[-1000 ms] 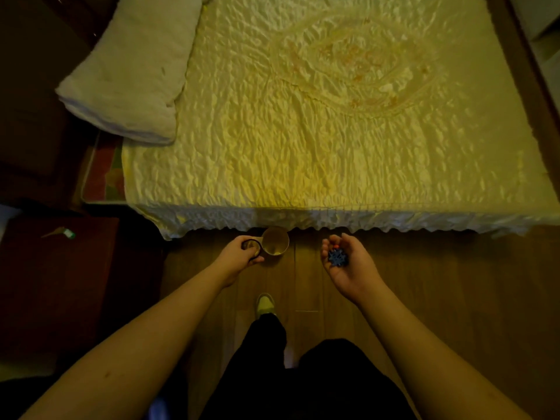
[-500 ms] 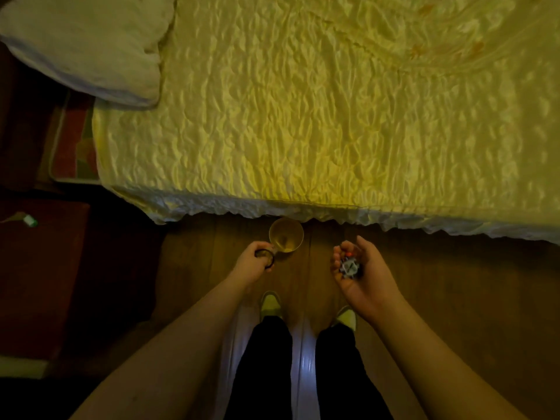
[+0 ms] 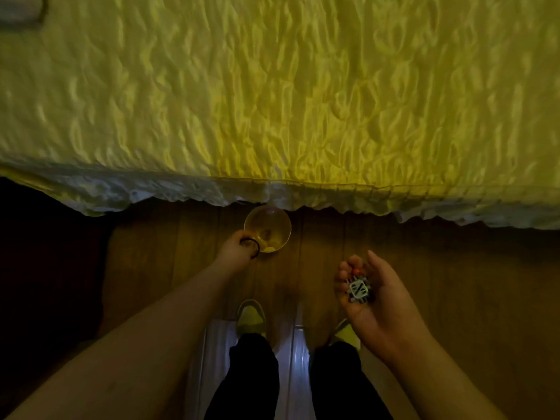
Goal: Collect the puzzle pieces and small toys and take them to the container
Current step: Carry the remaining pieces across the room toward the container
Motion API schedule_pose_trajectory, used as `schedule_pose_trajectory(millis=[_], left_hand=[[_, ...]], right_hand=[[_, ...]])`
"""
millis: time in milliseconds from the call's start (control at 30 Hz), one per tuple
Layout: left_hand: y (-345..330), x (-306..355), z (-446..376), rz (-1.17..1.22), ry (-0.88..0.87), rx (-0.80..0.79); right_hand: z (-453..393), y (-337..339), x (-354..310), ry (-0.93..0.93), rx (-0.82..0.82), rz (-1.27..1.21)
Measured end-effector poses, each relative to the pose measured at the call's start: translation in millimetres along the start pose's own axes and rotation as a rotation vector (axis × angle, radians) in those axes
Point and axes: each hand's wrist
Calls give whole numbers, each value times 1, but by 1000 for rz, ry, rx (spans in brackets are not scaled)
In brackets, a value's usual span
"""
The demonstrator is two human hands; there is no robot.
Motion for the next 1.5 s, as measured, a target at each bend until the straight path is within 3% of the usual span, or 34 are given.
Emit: schedule_pose_trajectory(millis=[200,500,700,1000,1367,1500], left_hand=[[-11,-10,-43,-26,-33,11],[-7,-1,-50,179,101,2],[9,-1,-17,12,59,21],[33,58,123,-506,-238,-51],[45,154,313,-807,-658,-37],[38,182,352,-1189,-1005,60]], right_hand=[[-32,24,8,12,8,-1],[-35,25,7,45,-10,-13],[-16,18,7,54,-33,-53],[79,1,-9,77,-54,-93],[237,23,-57,221,27,-95],[289,38,-67,301,75,-117]])
Point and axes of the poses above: each hand's wrist, its own z-axis away from the middle knuckle, its own y-axis out of the back of the hand, x = y × z
